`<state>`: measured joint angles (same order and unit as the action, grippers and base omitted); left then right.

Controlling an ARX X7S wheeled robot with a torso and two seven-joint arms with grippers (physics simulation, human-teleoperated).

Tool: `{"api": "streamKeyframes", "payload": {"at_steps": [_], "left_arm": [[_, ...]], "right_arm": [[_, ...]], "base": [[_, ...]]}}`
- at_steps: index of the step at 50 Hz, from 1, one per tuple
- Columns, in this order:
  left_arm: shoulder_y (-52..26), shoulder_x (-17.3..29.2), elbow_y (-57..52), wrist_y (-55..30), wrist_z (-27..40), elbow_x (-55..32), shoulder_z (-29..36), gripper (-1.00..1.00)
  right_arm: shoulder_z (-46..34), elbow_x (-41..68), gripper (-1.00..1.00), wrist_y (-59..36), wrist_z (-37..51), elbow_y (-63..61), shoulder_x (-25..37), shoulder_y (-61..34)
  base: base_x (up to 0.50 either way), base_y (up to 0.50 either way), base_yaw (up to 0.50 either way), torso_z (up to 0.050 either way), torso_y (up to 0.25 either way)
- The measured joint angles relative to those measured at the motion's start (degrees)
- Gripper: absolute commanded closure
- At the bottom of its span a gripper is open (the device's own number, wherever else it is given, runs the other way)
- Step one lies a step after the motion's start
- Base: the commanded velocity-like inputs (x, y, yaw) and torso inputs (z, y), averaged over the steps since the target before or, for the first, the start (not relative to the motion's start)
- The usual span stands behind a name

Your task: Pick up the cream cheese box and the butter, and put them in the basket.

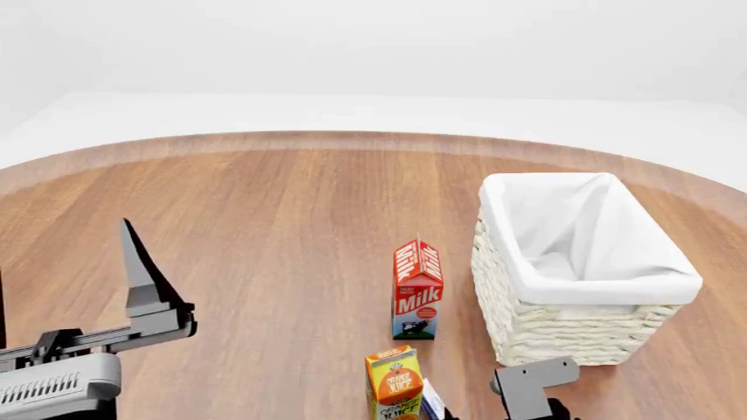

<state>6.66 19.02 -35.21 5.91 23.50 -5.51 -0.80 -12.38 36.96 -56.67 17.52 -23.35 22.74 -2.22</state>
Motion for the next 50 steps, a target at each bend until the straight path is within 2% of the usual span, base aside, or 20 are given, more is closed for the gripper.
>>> {"api": "streamKeyframes", "payload": {"at_steps": [50], "left_arm": [[-0.19, 0.77, 0.92, 0.19, 0.72, -0.86, 0.65, -1.0]], "right_arm": [[-10.0, -5.84, -1.0, 3.28, -3.18, 7.01, 1.59, -3.12]], "base": [[0.0, 0.0, 0.0, 0.0, 0.0]]}}
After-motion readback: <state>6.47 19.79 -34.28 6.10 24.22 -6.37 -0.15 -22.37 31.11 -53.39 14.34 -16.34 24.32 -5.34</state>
